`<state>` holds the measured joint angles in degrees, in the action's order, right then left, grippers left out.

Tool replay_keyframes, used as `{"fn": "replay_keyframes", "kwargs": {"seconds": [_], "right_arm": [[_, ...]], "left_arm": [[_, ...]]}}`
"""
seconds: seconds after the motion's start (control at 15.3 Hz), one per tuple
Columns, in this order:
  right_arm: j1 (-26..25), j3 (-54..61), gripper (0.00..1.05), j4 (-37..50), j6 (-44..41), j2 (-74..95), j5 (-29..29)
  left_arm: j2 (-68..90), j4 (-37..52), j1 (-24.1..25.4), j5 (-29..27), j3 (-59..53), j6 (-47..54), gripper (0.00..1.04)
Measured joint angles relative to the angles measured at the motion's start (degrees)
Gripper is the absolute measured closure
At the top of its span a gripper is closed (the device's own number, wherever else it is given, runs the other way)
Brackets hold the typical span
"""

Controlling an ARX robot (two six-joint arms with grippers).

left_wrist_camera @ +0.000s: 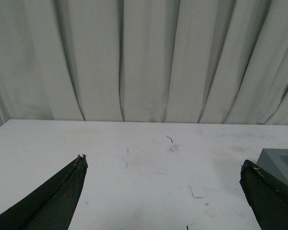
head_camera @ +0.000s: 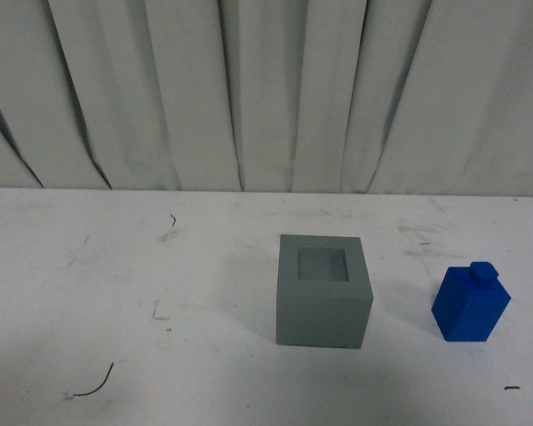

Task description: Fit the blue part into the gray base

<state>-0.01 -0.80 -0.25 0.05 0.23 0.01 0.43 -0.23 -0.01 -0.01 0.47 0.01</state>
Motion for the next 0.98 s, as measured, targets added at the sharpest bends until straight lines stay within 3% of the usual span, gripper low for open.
{"fn": "replay_keyframes", "kwargs": {"seconds": [0.98], "right_arm": [[0.0, 0.0, 0.06, 0.0, 0.0, 0.0, 0.0]], "left_arm": [[0.0, 0.0, 0.0, 0.0, 0.0, 0.0, 0.07]]}}
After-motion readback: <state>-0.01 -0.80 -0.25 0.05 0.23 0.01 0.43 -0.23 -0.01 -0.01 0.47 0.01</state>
